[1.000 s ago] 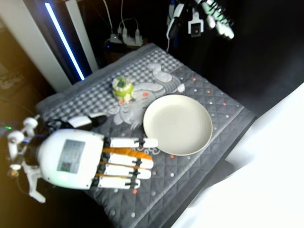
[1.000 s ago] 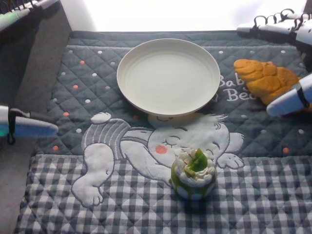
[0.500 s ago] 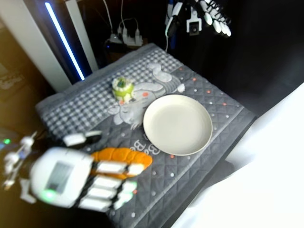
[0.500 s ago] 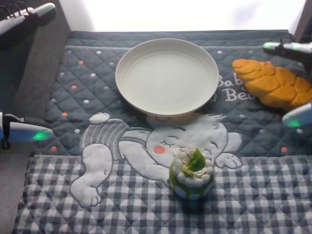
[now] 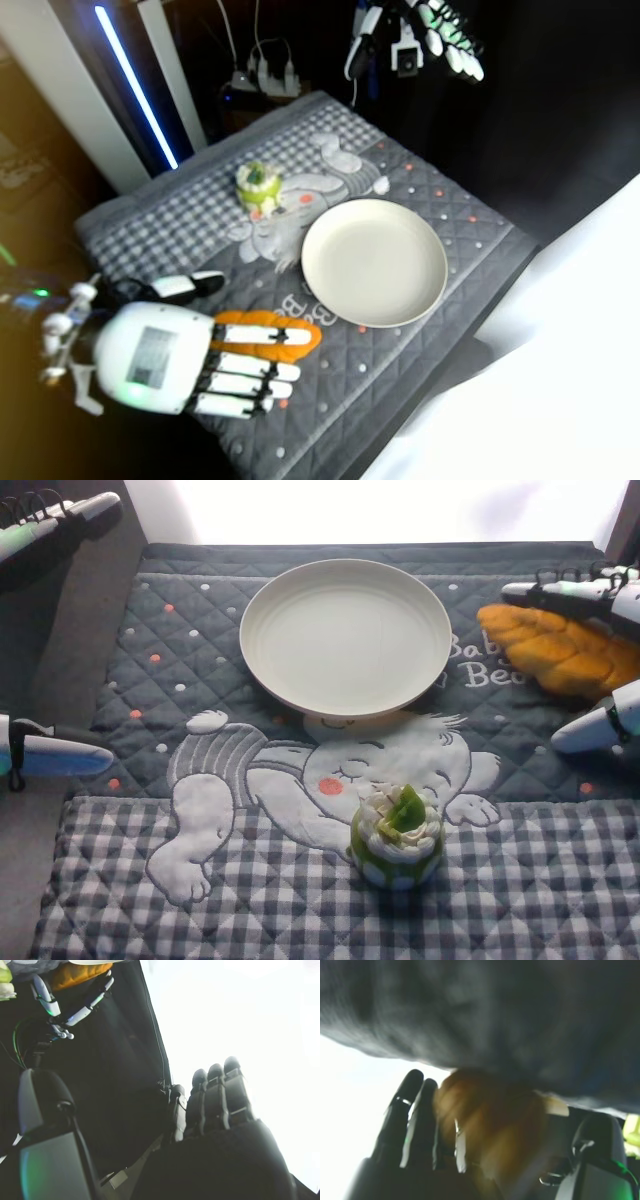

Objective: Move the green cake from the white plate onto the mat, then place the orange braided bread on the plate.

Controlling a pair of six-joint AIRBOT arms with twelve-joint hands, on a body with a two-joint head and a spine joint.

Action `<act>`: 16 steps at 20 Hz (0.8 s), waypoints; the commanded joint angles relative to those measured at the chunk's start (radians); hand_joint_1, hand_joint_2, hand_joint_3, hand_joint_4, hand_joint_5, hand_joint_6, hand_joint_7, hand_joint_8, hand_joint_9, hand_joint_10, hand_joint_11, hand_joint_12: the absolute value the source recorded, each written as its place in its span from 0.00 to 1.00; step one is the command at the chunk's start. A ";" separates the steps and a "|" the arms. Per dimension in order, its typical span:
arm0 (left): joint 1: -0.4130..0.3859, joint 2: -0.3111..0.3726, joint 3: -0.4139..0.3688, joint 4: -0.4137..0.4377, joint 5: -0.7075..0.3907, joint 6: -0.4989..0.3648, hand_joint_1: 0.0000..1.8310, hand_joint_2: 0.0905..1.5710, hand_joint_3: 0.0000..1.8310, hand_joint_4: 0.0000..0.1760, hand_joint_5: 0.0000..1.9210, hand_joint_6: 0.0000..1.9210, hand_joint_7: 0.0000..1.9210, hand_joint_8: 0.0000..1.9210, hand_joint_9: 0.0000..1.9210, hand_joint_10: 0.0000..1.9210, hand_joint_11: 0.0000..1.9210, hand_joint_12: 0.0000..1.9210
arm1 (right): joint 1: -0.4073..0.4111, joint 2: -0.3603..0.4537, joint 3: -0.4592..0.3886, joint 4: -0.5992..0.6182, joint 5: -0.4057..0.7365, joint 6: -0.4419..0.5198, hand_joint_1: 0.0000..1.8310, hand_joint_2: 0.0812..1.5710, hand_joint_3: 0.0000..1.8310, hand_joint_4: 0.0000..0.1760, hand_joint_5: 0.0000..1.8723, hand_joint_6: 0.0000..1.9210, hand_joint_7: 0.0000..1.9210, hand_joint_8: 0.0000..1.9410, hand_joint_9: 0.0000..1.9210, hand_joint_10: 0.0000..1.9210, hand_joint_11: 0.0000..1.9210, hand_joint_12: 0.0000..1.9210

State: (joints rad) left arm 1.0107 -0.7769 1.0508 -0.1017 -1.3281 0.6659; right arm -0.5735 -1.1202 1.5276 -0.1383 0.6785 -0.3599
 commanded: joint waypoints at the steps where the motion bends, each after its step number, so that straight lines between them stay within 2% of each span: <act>1: -0.007 0.001 0.001 -0.025 -0.124 0.000 0.52 0.44 0.00 0.82 0.02 0.00 0.03 0.00 0.01 0.00 0.00 0.00 | 0.009 0.007 0.009 0.024 0.077 0.004 0.47 0.39 0.00 1.00 0.06 0.01 0.14 0.01 0.13 0.01 0.01 0.47; 2: -0.007 0.001 0.000 -0.025 -0.125 0.000 0.52 0.44 0.00 0.80 0.02 0.00 0.03 0.00 0.01 0.00 0.00 0.00 | 0.009 0.003 0.014 0.023 0.069 0.004 0.48 0.38 0.00 1.00 0.07 0.01 0.15 0.01 0.14 0.01 0.01 0.47; 4: -0.007 0.000 0.000 -0.025 -0.127 0.000 0.52 0.43 0.00 0.89 0.02 0.00 0.04 0.00 0.01 0.00 0.00 0.00 | 0.009 0.000 0.020 0.023 0.061 0.004 0.50 0.39 0.00 1.00 0.09 0.00 0.18 0.01 0.15 0.01 0.02 0.47; 5: -0.007 0.000 0.000 -0.025 -0.127 0.000 0.51 0.44 0.00 0.87 0.02 0.00 0.04 0.01 0.01 0.00 0.00 0.00 | 0.009 0.002 0.020 0.023 0.061 0.004 0.51 0.40 0.00 0.97 0.11 0.00 0.21 0.00 0.19 0.01 0.04 0.46; 6: -0.007 -0.001 -0.001 -0.025 -0.128 0.000 0.50 0.44 0.00 0.92 0.03 0.00 0.04 0.01 0.02 0.00 0.00 0.00 | 0.009 0.004 0.020 0.023 0.061 0.007 0.54 0.42 0.00 0.93 0.13 0.00 0.24 0.00 0.20 0.00 0.06 0.44; 8: -0.006 -0.002 -0.001 -0.025 -0.127 0.000 0.50 0.45 0.00 0.98 0.03 0.00 0.05 0.01 0.02 0.01 0.00 0.00 | 0.009 0.009 0.020 0.023 0.061 0.007 0.61 0.50 0.00 0.47 0.22 0.00 0.29 0.00 0.25 0.00 0.12 0.39; 9: -0.005 -0.003 -0.001 -0.025 -0.127 0.000 0.49 0.45 0.00 0.97 0.03 0.00 0.05 0.00 0.02 0.00 0.00 0.00 | 0.009 0.011 0.022 0.023 0.061 0.007 0.67 0.55 0.00 0.03 0.31 0.00 0.34 0.00 0.30 0.01 0.17 0.34; 10: -0.005 -0.004 0.000 -0.025 -0.126 0.000 0.48 0.44 0.00 0.99 0.02 0.00 0.04 0.00 0.02 0.00 0.01 0.00 | 0.009 0.012 0.023 0.023 0.062 0.008 0.71 0.57 0.00 0.00 0.38 0.00 0.42 0.00 0.39 0.02 0.26 0.33; 11: -0.005 -0.005 0.000 -0.025 -0.127 0.000 0.49 0.44 0.00 1.00 0.03 0.00 0.05 0.00 0.02 0.00 0.01 0.01 | 0.009 0.013 0.024 0.023 0.062 0.008 0.80 0.60 0.00 0.00 0.47 0.00 0.58 0.18 0.59 0.33 0.41 0.30; 12: -0.005 -0.006 0.000 -0.026 -0.127 0.000 0.49 0.44 0.00 1.00 0.03 0.00 0.05 0.00 0.02 0.00 0.01 0.01 | 0.009 0.013 0.025 0.024 0.062 0.009 0.83 0.63 0.01 0.00 0.49 0.28 0.61 0.26 0.65 0.35 0.43 0.65; 13: -0.005 -0.007 0.000 -0.026 -0.126 0.000 0.48 0.45 0.00 1.00 0.02 0.00 0.04 0.00 0.02 0.00 0.02 0.01 | 0.009 0.013 0.027 0.027 0.065 0.010 0.82 0.67 0.00 0.00 0.47 0.42 0.57 0.33 0.61 0.43 0.40 0.77; 14: -0.005 -0.007 0.000 -0.026 -0.126 0.000 0.49 0.45 0.00 1.00 0.03 0.00 0.04 0.00 0.02 0.00 0.02 0.01 | 0.010 0.013 0.029 0.028 0.069 0.012 0.77 0.68 0.00 0.00 0.45 0.50 0.54 0.40 0.57 0.53 0.46 0.52; 15: -0.005 -0.008 0.000 -0.026 -0.126 0.000 0.48 0.45 0.00 1.00 0.03 0.00 0.04 0.00 0.02 0.00 0.02 0.01 | 0.010 0.014 0.032 0.029 0.085 0.028 0.76 0.68 0.00 0.00 0.46 0.53 0.53 0.40 0.56 0.55 0.48 0.37; 16: -0.005 -0.008 0.001 -0.026 -0.125 0.000 0.48 0.44 0.00 1.00 0.03 0.00 0.04 0.00 0.02 0.00 0.02 0.01 | 0.010 0.016 0.033 0.029 0.103 0.047 0.76 0.68 0.00 0.00 0.48 0.54 0.54 0.39 0.55 0.55 0.49 0.29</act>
State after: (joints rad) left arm 1.0107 -0.7856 1.0508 -0.1051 -1.3293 0.6659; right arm -0.5636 -1.1206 1.5505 -0.1242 0.7303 -0.3115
